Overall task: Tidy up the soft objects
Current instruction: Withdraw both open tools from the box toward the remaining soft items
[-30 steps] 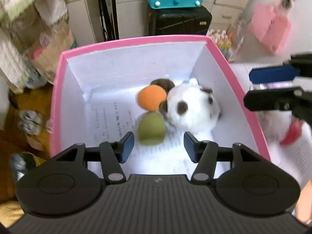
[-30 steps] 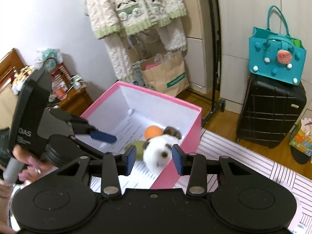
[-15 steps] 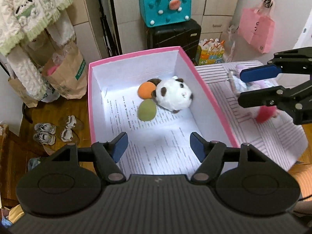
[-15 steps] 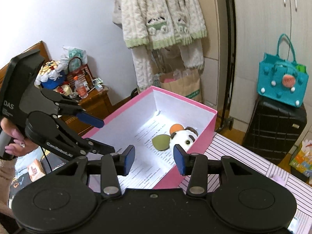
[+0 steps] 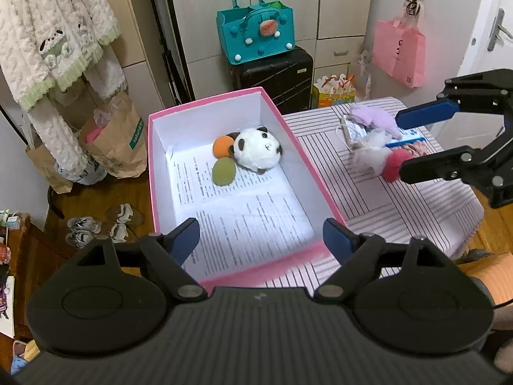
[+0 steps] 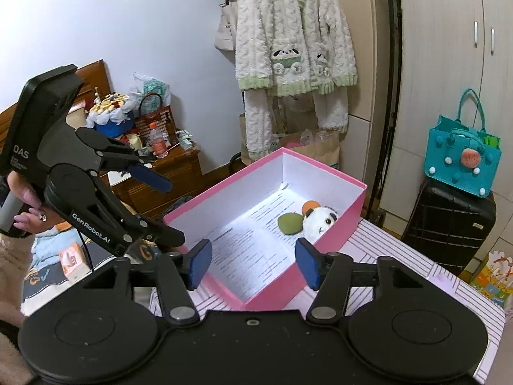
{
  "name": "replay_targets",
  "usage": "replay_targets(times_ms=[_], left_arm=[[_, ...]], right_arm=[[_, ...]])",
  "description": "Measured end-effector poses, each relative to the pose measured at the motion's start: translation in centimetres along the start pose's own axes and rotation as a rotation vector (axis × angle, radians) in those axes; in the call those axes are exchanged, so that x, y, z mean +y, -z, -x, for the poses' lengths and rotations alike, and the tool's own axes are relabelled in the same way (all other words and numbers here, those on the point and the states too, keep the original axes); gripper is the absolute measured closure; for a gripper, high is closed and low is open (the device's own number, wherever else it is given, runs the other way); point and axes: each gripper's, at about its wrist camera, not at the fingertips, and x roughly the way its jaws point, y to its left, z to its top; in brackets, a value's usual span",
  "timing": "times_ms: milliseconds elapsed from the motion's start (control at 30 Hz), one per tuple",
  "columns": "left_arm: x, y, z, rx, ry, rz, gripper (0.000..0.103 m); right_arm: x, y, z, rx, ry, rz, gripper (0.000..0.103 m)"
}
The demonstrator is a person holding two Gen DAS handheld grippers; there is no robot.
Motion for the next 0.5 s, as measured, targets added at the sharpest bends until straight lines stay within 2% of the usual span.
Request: replay_targets(times_ms=[300,500], left_arm=[[-2.9,3.0,1.3,0.019,-0.005,-0.081,0.009],[-4.2,4.6,0.5,0.042,0.017,-0.111,0.008]], right_arm=[[1.8,3.9,3.0,0.017,0.052,0.046,0.024],[1.2,7.1,3.6,0.052,0.096,0.003,0.02]])
